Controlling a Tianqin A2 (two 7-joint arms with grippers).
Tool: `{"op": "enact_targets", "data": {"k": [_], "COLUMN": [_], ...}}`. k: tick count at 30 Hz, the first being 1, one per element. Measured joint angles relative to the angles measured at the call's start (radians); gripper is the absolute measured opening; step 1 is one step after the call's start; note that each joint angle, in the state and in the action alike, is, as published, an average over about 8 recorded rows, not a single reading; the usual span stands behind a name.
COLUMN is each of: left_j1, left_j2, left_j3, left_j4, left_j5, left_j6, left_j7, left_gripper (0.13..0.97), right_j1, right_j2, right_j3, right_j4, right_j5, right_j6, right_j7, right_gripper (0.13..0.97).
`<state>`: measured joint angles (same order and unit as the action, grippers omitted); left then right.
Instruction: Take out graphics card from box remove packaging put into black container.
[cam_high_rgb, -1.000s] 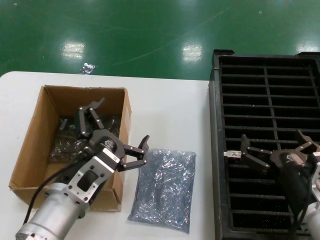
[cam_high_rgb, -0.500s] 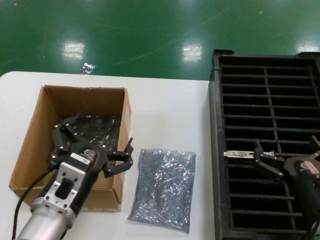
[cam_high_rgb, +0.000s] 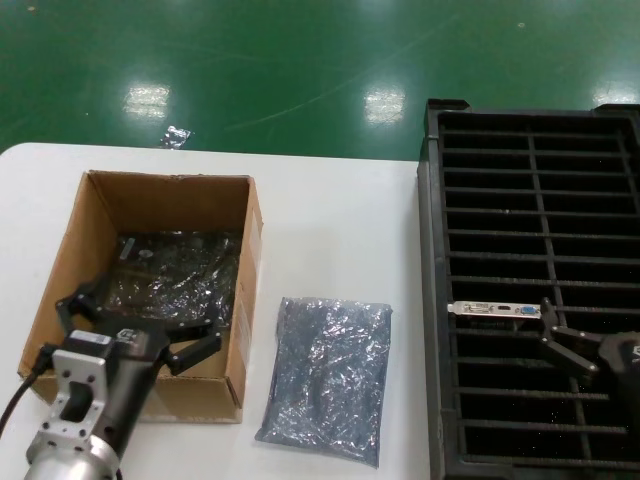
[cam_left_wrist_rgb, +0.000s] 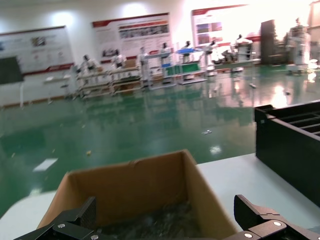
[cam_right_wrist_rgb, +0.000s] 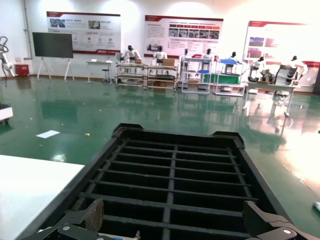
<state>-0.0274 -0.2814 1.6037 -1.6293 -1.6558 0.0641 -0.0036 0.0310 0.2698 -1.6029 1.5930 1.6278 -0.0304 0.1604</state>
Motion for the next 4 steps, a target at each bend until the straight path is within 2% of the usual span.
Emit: {"op": "enact_targets", "data": {"k": [4], "left_j1": [0.009], "left_j2": [-0.006], "left_j3": [-0.001], "left_j4": [0.010], "left_j5": [-0.047], "left_j6": [-0.021], "left_j7": [0.001], "left_gripper": [0.966], "right_j1": [-0.010], "right_j2": [0.010], "right_j3": [0.001], "right_j4": [0.002], "right_j5": [0.056], "right_j6": [0.010], "right_j7": [-0.052], "right_gripper": [0.966]}}
